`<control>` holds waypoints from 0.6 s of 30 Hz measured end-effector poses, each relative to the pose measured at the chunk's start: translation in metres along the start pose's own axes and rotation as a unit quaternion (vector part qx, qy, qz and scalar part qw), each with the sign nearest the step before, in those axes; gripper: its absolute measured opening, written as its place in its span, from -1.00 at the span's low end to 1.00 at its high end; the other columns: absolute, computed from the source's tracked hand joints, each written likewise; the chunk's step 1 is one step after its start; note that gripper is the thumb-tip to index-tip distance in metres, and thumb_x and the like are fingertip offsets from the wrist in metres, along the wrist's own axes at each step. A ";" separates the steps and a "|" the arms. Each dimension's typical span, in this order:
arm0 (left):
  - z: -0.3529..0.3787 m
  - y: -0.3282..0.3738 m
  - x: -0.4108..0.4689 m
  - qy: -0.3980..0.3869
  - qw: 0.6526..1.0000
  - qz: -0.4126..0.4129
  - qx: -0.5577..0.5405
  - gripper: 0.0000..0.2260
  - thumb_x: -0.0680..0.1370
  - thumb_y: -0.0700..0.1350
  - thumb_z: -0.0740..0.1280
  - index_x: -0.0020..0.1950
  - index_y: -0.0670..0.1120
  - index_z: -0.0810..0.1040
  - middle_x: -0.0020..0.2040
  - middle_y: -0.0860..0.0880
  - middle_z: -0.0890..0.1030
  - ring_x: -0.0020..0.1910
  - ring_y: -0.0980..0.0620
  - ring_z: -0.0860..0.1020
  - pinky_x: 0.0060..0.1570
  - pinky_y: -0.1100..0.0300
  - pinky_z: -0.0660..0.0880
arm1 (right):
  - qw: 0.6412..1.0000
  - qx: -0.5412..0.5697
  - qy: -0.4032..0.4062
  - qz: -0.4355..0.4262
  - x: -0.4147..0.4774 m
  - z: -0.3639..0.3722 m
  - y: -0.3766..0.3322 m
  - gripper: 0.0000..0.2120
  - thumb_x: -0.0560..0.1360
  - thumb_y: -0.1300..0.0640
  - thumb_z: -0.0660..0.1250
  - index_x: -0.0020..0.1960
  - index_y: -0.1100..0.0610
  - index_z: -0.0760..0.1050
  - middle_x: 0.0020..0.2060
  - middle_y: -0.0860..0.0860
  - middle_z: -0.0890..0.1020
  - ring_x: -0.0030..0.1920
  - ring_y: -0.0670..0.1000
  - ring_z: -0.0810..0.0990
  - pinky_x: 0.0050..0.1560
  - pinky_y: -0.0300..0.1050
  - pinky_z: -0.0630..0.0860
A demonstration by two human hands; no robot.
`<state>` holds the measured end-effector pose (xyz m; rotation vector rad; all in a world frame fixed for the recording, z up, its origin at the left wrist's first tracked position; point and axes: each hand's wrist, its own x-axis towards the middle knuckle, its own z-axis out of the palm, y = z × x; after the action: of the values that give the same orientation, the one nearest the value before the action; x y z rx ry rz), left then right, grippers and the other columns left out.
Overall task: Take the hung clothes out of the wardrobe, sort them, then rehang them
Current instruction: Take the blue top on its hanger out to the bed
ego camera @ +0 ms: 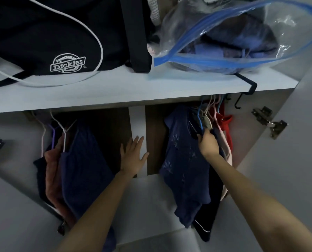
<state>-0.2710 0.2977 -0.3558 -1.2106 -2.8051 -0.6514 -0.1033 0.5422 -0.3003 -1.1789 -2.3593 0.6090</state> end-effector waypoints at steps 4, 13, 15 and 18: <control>0.000 -0.005 0.012 -0.001 0.999 0.026 -0.020 -0.41 0.64 0.15 0.18 0.62 0.07 0.05 0.63 0.01 0.05 0.60 -0.01 -0.05 0.53 -0.20 -0.17 | 0.996 0.057 0.031 0.055 0.005 0.002 -0.007 -0.78 0.64 0.25 0.13 0.19 0.33 0.45 -0.07 0.26 0.62 -0.16 0.24 0.57 -0.24 -0.07 0.34; -0.006 -0.013 0.029 0.002 0.997 0.041 -0.065 -0.41 0.64 0.13 0.21 0.61 0.07 0.08 0.62 0.00 0.10 0.60 -0.02 -0.01 0.53 -0.17 -0.13 | 0.987 0.106 0.091 0.078 0.013 -0.028 -0.018 -0.81 0.54 0.37 0.12 -0.04 0.32 0.51 -0.18 0.18 0.57 -0.16 0.14 0.51 -0.19 -0.11 0.30; -0.008 -0.011 0.032 0.008 0.996 0.044 -0.081 -0.41 0.64 0.12 0.22 0.61 0.07 0.09 0.61 0.00 0.13 0.60 -0.02 0.02 0.53 -0.16 -0.12 | 0.986 0.121 0.093 0.062 0.015 -0.034 -0.020 -0.79 0.57 0.35 0.15 0.06 0.33 0.54 -0.12 0.18 0.61 -0.12 0.16 0.55 -0.16 -0.10 0.36; -0.007 -0.005 0.037 0.017 0.994 0.056 -0.091 -0.41 0.63 0.13 0.23 0.61 0.07 0.10 0.60 0.01 0.17 0.59 -0.01 0.06 0.53 -0.17 -0.10 | 0.987 0.127 0.088 0.043 0.014 -0.040 -0.021 -0.80 0.58 0.31 0.16 0.08 0.28 0.56 -0.16 0.15 0.62 -0.20 0.12 0.53 -0.20 -0.11 0.37</control>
<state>-0.3011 0.3181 -0.3448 -1.3592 -2.6753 -0.9269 -0.1017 0.5496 -0.2537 -1.1719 -2.0241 0.7747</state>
